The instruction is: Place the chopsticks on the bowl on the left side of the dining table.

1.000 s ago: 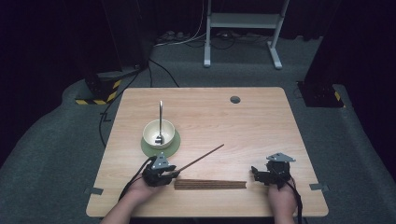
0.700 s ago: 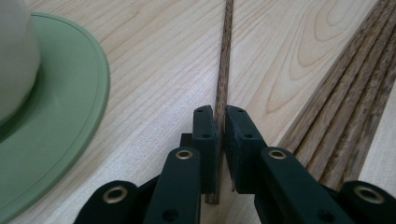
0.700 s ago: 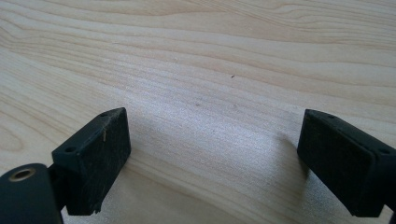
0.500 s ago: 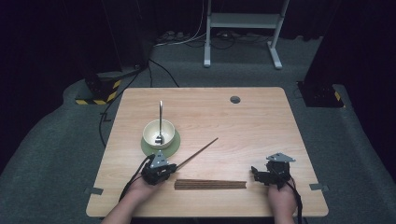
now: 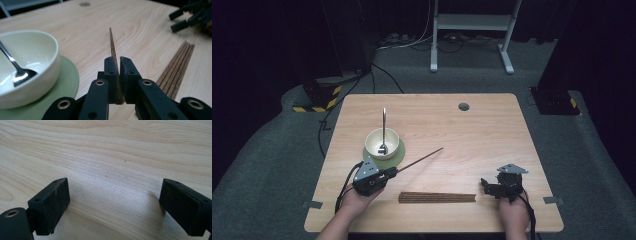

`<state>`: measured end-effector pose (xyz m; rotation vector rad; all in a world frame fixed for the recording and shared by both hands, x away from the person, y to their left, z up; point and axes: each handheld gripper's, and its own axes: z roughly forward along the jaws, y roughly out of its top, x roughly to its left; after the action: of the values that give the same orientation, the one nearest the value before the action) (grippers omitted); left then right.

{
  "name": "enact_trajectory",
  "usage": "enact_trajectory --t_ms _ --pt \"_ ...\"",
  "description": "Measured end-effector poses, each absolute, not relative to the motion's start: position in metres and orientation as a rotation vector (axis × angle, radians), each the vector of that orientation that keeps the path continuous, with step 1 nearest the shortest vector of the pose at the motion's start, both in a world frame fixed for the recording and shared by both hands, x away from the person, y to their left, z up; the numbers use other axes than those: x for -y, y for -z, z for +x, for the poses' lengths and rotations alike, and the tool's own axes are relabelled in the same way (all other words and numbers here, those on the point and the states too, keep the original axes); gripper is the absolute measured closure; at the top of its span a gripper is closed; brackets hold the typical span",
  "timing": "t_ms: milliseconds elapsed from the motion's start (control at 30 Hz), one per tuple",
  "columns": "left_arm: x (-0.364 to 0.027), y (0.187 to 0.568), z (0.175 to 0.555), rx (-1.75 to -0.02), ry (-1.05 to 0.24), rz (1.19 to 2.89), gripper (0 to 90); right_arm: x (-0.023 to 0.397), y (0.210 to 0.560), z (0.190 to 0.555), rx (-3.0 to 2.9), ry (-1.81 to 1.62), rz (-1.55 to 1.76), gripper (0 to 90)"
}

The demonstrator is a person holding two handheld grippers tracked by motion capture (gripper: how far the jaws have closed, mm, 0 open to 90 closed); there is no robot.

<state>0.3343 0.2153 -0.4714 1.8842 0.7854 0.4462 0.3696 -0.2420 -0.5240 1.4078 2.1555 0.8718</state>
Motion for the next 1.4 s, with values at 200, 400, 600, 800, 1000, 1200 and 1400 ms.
enact_trajectory --t_ms 200,400,600,800,1000,1200,1400 --pt "-0.223 0.464 0.331 -0.776 -0.461 1.813 83.9 0.242 0.523 0.370 -2.166 -0.870 1.408 9.7" --pt "-0.230 0.456 0.327 -0.764 -0.501 1.755 83.9 0.242 0.523 0.370 -2.167 -0.870 1.407 9.7" --pt "-0.236 0.452 0.325 -0.769 -0.527 1.712 83.9 0.242 0.523 0.370 -2.167 -0.870 1.405 9.7" --pt "-0.246 0.448 0.325 -0.785 -0.546 1.683 83.9 0.242 0.523 0.370 -2.168 -0.870 1.404 9.7" --pt "-0.256 0.448 0.328 -0.807 -0.558 1.669 83.9 0.243 0.524 0.370 -2.167 -0.868 1.390 9.7" --pt "-0.264 0.449 0.330 -0.834 -0.572 1.661 83.9 0.243 0.524 0.370 -2.168 -0.867 1.390 9.7" --pt "-0.274 0.452 0.334 -0.863 -0.578 1.657 83.9 0.243 0.524 0.370 -2.168 -0.868 1.390 9.7"
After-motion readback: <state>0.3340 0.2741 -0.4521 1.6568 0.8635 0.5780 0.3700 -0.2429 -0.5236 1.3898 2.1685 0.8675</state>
